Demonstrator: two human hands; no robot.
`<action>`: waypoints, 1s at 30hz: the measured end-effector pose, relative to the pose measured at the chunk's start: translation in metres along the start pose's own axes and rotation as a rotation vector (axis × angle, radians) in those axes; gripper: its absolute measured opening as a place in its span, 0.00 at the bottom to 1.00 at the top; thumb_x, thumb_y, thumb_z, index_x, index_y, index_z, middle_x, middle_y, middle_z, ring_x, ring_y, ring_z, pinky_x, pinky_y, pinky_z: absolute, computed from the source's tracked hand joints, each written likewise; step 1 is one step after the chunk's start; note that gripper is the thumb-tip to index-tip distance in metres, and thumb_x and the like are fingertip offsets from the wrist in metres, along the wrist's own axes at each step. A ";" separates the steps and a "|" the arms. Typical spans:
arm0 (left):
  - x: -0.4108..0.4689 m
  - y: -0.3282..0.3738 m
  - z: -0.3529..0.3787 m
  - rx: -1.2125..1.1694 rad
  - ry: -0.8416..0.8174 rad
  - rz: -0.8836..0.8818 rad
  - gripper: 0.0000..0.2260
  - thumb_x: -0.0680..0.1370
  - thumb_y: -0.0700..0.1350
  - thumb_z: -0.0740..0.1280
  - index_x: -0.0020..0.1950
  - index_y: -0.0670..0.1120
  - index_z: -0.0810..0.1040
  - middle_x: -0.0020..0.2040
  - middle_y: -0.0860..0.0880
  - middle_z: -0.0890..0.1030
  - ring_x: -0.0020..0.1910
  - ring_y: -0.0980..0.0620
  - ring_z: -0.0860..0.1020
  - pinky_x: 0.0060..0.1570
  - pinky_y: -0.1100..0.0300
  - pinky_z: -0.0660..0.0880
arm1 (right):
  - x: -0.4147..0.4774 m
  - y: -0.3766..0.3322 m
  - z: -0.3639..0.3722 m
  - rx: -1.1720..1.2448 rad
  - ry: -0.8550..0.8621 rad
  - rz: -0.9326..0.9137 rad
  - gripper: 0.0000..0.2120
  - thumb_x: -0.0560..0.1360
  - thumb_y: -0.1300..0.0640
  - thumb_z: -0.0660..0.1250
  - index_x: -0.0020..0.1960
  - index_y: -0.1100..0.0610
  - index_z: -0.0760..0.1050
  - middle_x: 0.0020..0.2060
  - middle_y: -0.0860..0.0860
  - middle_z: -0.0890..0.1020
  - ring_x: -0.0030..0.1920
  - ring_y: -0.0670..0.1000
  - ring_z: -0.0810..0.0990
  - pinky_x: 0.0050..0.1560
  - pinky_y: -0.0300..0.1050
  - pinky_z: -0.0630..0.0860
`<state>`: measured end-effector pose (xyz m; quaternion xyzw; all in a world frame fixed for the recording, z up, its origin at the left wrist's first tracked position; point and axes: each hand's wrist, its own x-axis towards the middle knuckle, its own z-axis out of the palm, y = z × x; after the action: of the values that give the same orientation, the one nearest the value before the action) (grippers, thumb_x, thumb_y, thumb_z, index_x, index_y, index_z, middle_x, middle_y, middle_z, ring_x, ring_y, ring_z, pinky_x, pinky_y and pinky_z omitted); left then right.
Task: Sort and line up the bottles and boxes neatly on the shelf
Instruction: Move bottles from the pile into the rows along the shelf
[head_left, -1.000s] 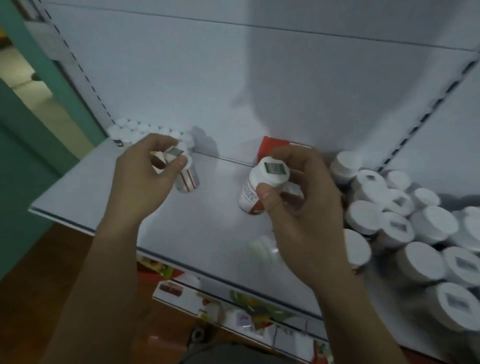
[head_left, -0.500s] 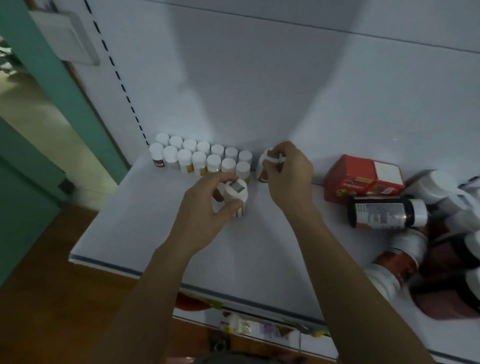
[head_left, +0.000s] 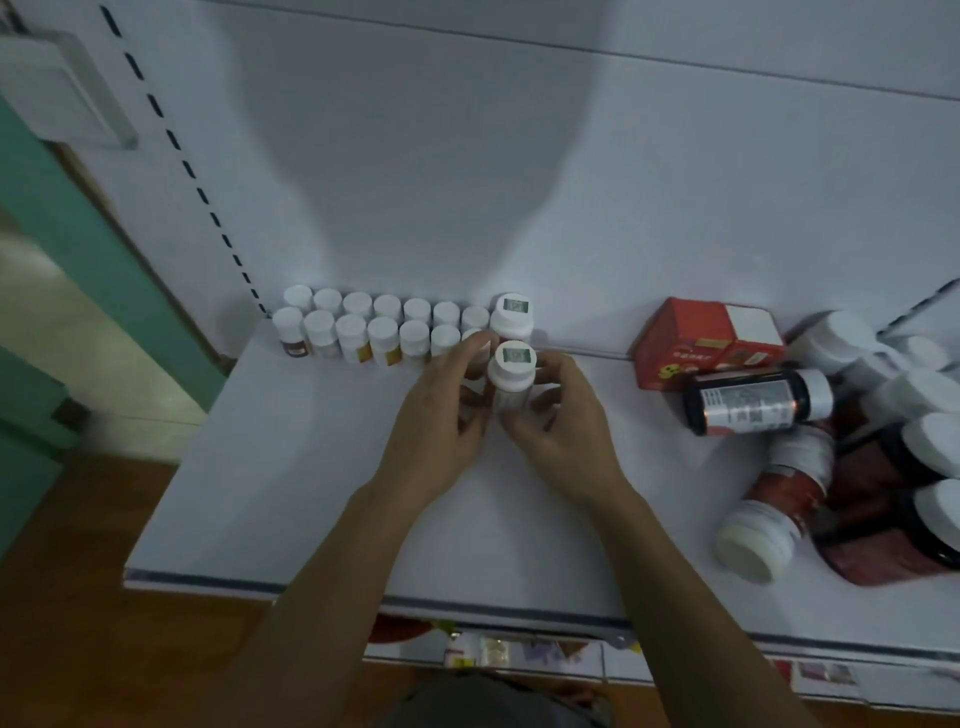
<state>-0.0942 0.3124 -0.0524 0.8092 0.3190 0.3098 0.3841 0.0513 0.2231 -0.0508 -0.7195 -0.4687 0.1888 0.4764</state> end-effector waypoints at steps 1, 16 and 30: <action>-0.001 -0.002 0.000 -0.017 0.015 -0.011 0.33 0.76 0.34 0.70 0.77 0.56 0.66 0.62 0.53 0.77 0.51 0.58 0.80 0.49 0.63 0.79 | 0.001 0.001 0.004 -0.005 0.028 0.001 0.24 0.70 0.51 0.76 0.63 0.48 0.73 0.55 0.43 0.80 0.49 0.47 0.79 0.47 0.40 0.76; -0.009 -0.015 0.004 0.454 0.137 -0.074 0.09 0.74 0.37 0.70 0.51 0.48 0.83 0.52 0.50 0.79 0.55 0.44 0.75 0.49 0.49 0.70 | 0.013 -0.002 0.015 -0.075 0.153 0.153 0.27 0.67 0.44 0.80 0.63 0.46 0.74 0.52 0.42 0.81 0.45 0.43 0.79 0.48 0.44 0.78; -0.003 0.116 0.060 0.402 -0.344 0.262 0.07 0.79 0.49 0.68 0.56 0.53 0.82 0.47 0.57 0.77 0.41 0.57 0.73 0.40 0.60 0.70 | -0.044 -0.048 -0.180 -0.559 0.235 0.018 0.14 0.75 0.54 0.71 0.60 0.54 0.79 0.53 0.51 0.80 0.53 0.52 0.77 0.52 0.42 0.72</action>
<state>-0.0192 0.2271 0.0110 0.9440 0.1969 0.1456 0.2213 0.1349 0.0987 0.0683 -0.8438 -0.4377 -0.0278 0.3094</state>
